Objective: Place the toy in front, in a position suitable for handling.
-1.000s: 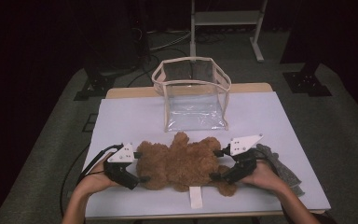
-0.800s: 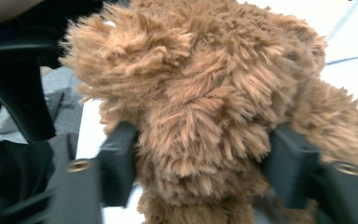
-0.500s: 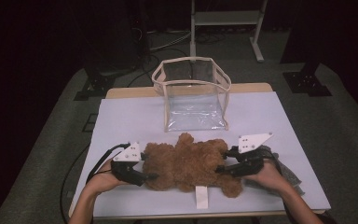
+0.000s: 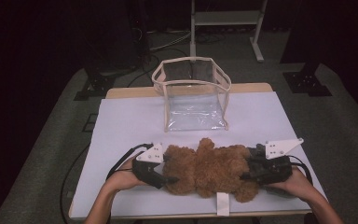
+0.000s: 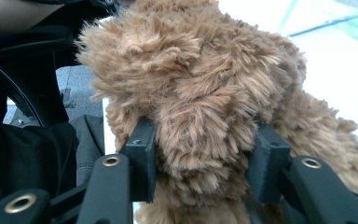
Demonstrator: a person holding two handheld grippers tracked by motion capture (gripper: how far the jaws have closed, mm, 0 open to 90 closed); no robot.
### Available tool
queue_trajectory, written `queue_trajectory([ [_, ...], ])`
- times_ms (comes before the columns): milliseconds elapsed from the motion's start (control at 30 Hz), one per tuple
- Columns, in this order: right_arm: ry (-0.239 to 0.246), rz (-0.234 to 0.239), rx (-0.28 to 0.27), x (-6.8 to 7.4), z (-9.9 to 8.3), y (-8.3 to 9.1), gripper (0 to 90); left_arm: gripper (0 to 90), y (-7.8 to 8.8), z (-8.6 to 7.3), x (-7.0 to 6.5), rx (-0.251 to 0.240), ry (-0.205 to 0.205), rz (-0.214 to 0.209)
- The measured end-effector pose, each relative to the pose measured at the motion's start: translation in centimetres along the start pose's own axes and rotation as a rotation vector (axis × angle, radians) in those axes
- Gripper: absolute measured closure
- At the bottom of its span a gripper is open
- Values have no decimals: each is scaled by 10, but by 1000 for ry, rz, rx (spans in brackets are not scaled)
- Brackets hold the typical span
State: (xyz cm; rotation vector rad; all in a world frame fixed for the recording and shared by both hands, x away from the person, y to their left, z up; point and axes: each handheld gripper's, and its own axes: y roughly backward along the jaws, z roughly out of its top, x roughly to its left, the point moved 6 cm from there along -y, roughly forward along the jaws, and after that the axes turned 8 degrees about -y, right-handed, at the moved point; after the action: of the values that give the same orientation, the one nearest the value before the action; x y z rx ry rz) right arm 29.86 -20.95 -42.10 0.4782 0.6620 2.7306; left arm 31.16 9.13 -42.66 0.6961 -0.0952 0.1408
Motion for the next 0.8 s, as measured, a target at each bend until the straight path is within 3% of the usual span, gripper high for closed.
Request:
queue_trajectory([
  [167,-10,10,20,-4,1,4,417,266,5,-4,1,20,-6,21],
  [367,-9,-9,23,-8,9,18,397,250,11,-5,3,-8,5,35],
  [633,-1,-58,39,-21,26,30,353,233,16,3,4,-39,-12,51],
  [800,5,-88,38,-33,41,33,321,212,20,4,5,-58,1,63],
])
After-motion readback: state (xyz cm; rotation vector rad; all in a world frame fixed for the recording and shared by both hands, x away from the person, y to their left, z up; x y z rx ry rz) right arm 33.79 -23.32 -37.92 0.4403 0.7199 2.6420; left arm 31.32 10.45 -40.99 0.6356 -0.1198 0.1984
